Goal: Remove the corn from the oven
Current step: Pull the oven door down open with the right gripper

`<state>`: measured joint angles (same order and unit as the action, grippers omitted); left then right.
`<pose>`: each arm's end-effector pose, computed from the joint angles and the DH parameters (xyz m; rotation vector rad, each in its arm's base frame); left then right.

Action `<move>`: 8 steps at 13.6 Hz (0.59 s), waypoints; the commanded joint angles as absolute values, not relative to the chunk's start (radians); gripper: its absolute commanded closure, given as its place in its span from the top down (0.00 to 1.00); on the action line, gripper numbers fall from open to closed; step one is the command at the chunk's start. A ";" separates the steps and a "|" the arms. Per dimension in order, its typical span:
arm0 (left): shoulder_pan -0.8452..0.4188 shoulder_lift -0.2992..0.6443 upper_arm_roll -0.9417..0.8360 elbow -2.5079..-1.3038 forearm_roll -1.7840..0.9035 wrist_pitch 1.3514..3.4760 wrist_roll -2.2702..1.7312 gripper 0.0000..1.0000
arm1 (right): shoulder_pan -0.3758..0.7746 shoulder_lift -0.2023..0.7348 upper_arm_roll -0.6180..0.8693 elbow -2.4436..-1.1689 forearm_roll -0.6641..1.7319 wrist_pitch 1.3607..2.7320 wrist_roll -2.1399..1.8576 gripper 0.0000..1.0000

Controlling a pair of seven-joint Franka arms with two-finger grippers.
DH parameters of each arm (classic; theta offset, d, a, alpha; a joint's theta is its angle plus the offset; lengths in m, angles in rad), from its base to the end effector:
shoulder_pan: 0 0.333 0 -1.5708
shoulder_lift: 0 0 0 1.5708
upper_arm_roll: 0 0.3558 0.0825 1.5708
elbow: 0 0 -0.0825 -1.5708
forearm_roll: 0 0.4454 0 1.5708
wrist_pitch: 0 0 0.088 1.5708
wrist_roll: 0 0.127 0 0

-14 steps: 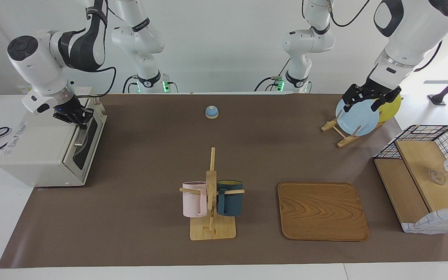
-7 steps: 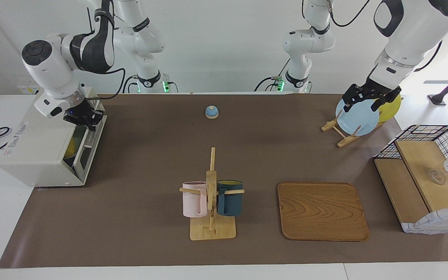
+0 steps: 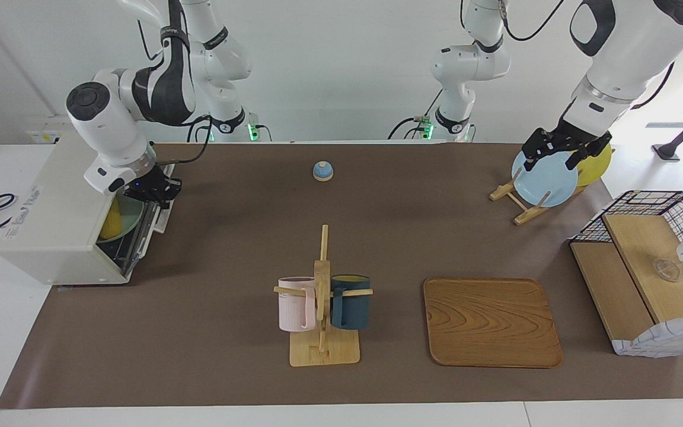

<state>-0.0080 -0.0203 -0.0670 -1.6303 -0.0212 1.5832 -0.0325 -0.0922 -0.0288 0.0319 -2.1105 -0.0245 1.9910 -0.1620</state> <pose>0.6062 -0.0486 0.6261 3.1222 -0.0655 -0.0435 0.5761 -0.0367 0.4108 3.1207 0.1760 -0.1450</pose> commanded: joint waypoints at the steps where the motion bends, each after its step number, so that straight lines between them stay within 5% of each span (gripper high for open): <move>1: -0.014 -0.028 -0.064 -1.641 -0.003 1.588 -0.037 1.00 | -0.095 0.060 0.017 -2.161 -0.064 2.209 -0.152 0.00; 8: -0.015 -0.028 -0.064 -1.641 -0.003 1.589 -0.037 1.00 | -0.071 0.069 0.017 -2.212 -0.064 2.267 -0.124 0.00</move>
<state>-0.0080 -0.0203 -0.0670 -1.6303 -0.0212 1.5832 -0.0325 -0.0394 0.0454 0.0421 -2.1929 -0.0195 2.1953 -0.1131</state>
